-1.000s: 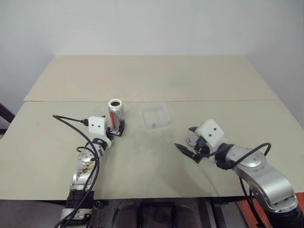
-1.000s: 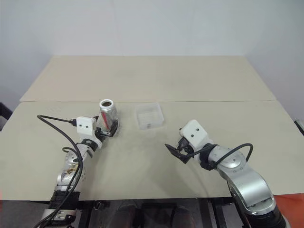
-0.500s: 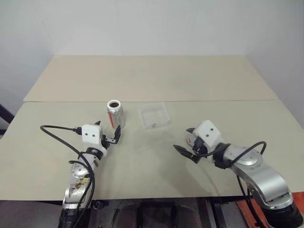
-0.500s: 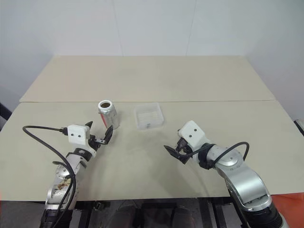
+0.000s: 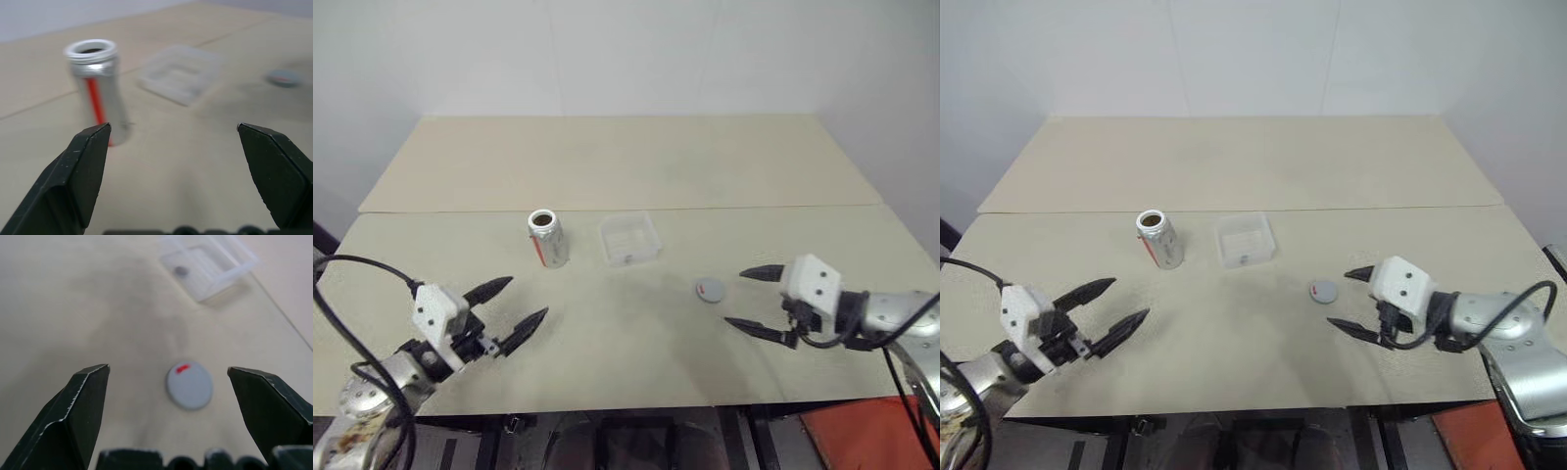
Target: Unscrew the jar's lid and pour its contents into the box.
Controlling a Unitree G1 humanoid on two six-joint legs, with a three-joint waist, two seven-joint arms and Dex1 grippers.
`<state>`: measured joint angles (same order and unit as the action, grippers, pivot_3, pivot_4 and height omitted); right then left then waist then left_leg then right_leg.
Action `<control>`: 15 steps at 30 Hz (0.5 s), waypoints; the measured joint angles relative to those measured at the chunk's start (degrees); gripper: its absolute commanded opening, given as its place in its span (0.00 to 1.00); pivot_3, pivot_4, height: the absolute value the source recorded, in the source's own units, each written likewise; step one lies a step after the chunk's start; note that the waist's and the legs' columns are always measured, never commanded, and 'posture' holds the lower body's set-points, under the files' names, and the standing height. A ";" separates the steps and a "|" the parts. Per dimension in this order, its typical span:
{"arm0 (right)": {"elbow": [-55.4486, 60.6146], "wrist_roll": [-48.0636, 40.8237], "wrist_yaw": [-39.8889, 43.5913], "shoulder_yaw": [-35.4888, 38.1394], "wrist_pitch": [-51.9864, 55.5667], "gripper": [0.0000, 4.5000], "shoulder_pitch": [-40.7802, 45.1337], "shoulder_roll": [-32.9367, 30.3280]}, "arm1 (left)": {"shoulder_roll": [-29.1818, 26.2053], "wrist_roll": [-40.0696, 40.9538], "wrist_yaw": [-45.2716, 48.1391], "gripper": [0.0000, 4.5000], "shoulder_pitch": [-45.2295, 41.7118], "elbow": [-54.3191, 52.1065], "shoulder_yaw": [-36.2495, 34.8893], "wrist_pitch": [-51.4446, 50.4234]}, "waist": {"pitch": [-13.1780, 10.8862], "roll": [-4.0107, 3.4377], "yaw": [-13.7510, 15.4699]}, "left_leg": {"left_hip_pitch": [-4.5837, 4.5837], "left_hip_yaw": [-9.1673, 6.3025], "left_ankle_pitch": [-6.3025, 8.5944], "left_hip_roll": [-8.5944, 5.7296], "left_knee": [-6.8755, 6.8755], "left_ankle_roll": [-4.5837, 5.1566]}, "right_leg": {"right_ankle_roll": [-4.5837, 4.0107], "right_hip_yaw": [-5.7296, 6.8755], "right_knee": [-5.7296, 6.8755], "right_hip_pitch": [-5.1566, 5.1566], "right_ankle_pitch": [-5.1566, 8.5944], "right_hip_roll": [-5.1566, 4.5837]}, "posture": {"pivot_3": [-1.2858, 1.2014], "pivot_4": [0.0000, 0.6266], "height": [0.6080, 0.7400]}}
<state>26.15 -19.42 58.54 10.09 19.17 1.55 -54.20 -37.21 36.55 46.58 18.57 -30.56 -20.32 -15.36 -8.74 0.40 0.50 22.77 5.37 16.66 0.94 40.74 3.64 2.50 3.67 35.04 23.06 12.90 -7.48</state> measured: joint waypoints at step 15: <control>3.35 0.04 4.44 12.17 -2.59 1.00 -12.45 -1.89 | -2.82 -4.83 9.30 1.00 -6.76 6.65 8.15 2.35 | 0.05 -0.08 0.15 | -0.02 0.03 0.02 -0.01 -0.01 0.02 | 0.00 -0.06 0.00 -0.02 -0.01 0.01 | 0.52 0.24 1.00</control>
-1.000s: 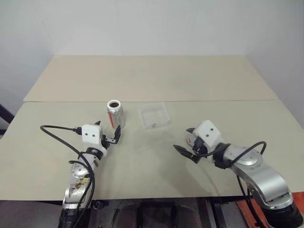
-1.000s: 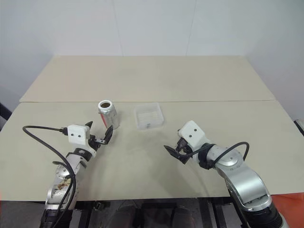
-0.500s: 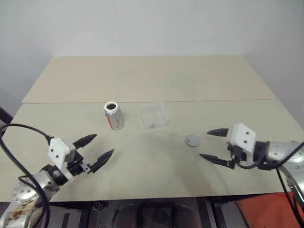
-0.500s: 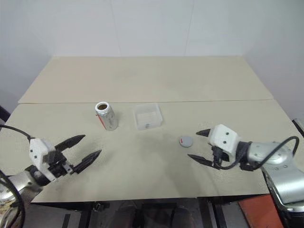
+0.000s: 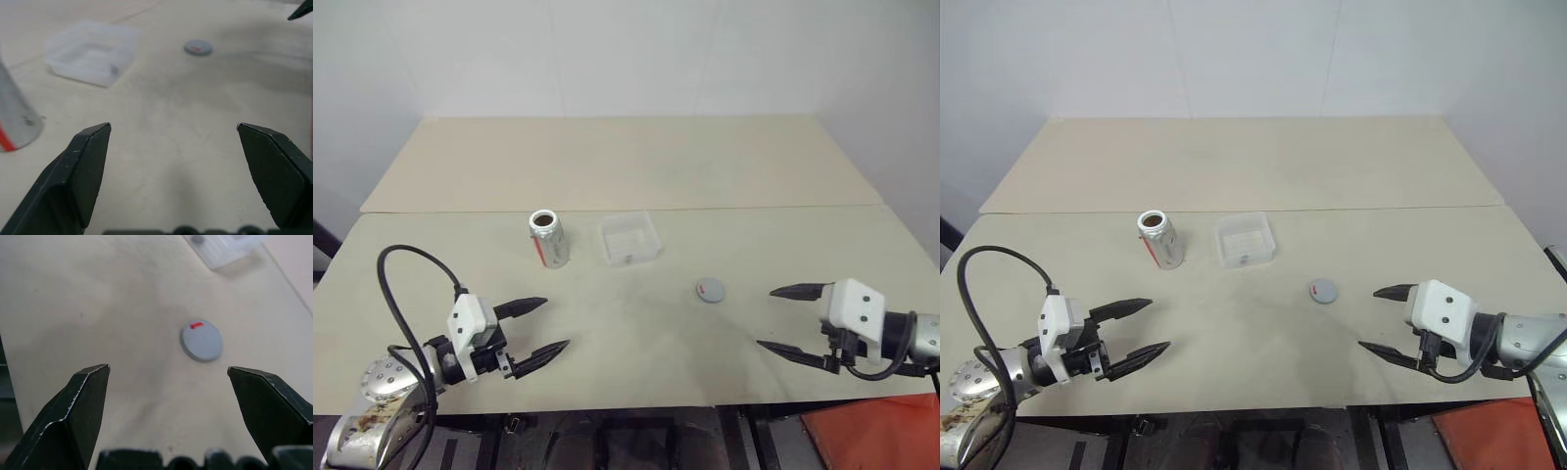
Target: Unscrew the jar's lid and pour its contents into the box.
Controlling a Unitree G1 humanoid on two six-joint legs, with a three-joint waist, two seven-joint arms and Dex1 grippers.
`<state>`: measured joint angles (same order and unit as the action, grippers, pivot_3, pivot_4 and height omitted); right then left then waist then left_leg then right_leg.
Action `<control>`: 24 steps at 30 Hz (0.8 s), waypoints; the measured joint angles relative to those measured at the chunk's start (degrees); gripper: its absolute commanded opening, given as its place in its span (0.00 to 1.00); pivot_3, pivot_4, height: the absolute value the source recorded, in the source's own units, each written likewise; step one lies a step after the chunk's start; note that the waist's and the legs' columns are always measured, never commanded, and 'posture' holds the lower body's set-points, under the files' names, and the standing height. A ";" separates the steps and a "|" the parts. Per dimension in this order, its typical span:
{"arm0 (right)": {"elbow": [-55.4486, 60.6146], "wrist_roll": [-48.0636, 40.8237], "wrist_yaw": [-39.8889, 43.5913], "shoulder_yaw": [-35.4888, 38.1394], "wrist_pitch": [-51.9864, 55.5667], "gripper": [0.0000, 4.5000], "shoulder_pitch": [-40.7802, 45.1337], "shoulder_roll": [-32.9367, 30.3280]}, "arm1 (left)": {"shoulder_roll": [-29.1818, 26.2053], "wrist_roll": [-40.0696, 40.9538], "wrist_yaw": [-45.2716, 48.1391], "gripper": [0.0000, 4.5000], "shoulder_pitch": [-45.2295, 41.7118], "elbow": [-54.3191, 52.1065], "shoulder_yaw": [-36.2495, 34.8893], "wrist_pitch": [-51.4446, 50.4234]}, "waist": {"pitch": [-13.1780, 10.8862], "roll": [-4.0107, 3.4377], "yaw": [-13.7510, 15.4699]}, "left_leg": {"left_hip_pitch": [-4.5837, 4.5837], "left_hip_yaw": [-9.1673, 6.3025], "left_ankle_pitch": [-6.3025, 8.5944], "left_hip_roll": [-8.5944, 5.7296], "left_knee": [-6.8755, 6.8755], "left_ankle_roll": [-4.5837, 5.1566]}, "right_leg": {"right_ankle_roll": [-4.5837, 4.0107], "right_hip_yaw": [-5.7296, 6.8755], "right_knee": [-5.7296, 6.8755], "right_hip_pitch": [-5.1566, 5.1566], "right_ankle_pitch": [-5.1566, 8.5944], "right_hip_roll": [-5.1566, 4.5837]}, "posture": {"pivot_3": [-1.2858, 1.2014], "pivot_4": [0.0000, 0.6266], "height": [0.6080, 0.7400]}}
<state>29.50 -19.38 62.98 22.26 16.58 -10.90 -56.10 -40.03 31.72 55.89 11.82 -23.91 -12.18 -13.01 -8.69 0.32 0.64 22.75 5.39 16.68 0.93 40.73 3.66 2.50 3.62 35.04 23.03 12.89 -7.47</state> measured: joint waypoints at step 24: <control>-16.46 0.07 1.21 -19.84 5.12 1.00 29.51 1.79 | 1.88 -7.20 -9.12 1.00 9.09 -5.50 -0.44 0.44 | 0.00 -0.02 0.04 | 0.05 0.04 0.04 0.00 0.00 0.06 | -0.03 -0.07 -0.01 0.09 -0.01 -0.02 | 0.52 0.24 1.00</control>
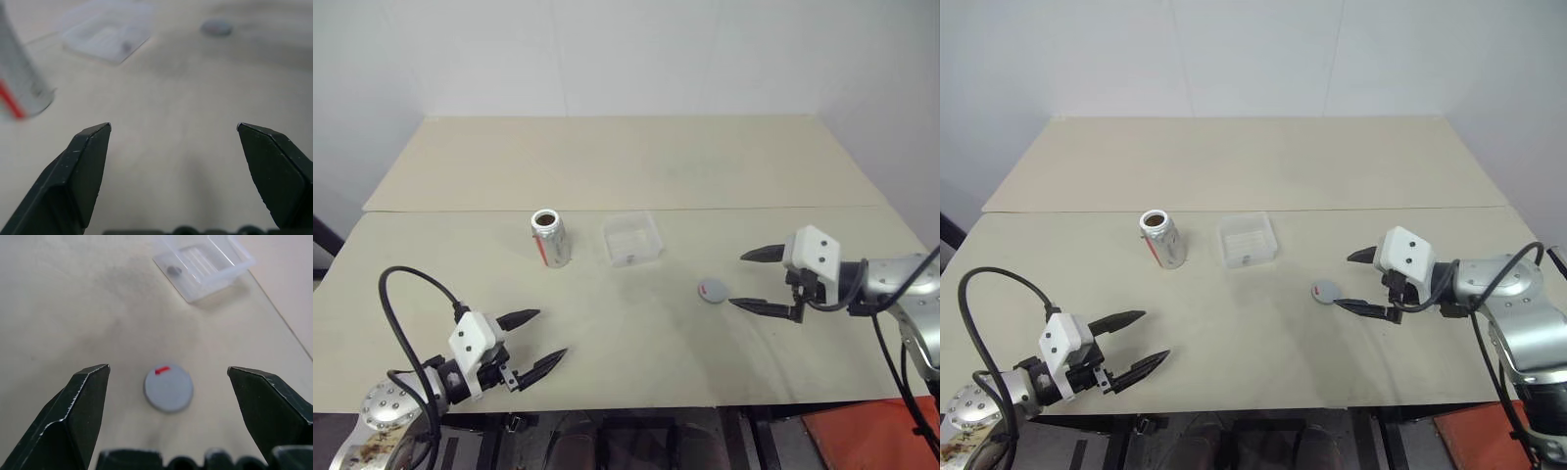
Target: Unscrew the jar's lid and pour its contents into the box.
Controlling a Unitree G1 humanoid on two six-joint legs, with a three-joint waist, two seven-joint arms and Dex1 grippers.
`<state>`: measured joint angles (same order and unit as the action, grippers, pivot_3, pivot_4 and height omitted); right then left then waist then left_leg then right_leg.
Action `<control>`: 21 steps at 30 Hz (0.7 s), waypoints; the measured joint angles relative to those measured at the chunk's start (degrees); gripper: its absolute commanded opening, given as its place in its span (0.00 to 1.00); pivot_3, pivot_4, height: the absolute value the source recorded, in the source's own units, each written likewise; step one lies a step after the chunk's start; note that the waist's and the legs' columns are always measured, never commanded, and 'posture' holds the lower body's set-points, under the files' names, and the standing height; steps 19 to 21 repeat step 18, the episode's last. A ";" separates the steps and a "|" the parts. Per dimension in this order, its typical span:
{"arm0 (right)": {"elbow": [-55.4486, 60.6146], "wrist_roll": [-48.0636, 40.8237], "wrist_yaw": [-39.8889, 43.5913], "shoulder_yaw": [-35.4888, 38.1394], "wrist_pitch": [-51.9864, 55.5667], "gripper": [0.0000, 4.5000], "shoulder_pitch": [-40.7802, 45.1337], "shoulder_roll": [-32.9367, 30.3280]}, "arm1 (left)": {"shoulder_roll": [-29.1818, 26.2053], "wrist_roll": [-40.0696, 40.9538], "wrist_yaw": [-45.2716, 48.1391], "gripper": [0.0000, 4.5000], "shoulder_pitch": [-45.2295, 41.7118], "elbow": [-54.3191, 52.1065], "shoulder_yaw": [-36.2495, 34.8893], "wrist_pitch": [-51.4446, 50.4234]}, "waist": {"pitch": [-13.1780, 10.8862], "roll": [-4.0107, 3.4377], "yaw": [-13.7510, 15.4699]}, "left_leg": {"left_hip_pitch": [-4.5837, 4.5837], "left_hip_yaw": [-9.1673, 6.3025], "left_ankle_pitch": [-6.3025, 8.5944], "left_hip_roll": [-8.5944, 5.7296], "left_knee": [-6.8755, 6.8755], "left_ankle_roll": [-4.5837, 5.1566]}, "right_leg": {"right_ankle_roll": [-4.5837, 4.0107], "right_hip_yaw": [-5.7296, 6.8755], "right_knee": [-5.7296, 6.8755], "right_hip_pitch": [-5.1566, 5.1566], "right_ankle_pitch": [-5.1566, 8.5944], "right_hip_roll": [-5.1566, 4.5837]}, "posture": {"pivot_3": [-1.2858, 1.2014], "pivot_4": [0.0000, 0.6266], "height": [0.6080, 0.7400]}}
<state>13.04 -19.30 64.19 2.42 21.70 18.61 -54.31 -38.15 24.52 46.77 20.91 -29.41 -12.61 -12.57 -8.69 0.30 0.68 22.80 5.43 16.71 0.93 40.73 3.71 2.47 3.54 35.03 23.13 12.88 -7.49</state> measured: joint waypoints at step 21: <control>3.36 -3.67 -0.30 -2.00 1.72 1.00 0.48 3.43 | -3.65 0.13 0.35 1.00 0.85 -1.78 -3.50 -3.14 | 0.02 -0.04 -0.84 | -0.04 -0.02 0.01 0.03 -0.03 -0.02 | -0.05 0.05 0.03 0.01 -0.02 -0.03 | 0.52 0.24 1.00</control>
